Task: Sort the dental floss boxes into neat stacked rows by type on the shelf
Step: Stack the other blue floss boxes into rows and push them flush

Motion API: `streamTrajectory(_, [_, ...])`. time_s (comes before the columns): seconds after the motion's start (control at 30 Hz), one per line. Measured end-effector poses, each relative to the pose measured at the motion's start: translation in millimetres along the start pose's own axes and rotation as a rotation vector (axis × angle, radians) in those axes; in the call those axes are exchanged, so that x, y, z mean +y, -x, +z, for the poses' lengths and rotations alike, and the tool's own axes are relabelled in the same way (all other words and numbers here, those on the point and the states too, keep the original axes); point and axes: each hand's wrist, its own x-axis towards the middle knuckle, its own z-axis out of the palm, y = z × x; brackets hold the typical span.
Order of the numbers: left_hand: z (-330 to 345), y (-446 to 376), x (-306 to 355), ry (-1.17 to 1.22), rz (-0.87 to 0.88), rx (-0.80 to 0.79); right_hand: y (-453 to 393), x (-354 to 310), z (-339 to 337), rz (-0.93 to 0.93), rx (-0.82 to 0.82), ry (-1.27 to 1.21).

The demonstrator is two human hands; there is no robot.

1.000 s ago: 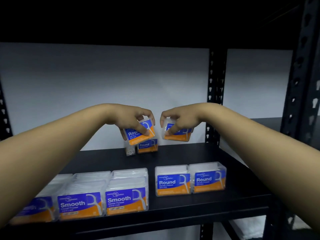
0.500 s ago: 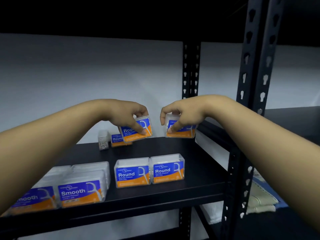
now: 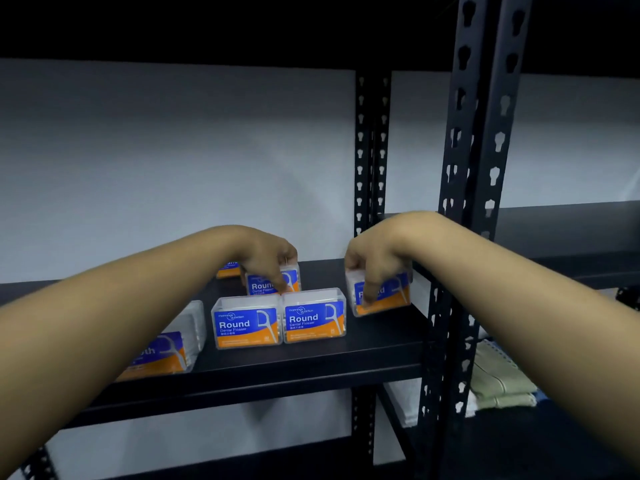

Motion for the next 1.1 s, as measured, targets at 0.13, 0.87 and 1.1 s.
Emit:
streamTrajectory(0.13, [9.3,-4.4,1.0,-0.022,-0.033,-0.024,2.9,-3.0,11.0,-0.071,-0.005,0.085])
streamTrajectory(0.87, [42.7,73.0,-6.2,0.273,0.183,0.273,-0.6,0.7,30.0,-0.127,0.054,-0.005])
streamTrajectory(1.1, [44.0,66.4,-6.3,0.317,0.155,0.277,4.0,-4.4,27.8,-0.117,0.034,-0.015])
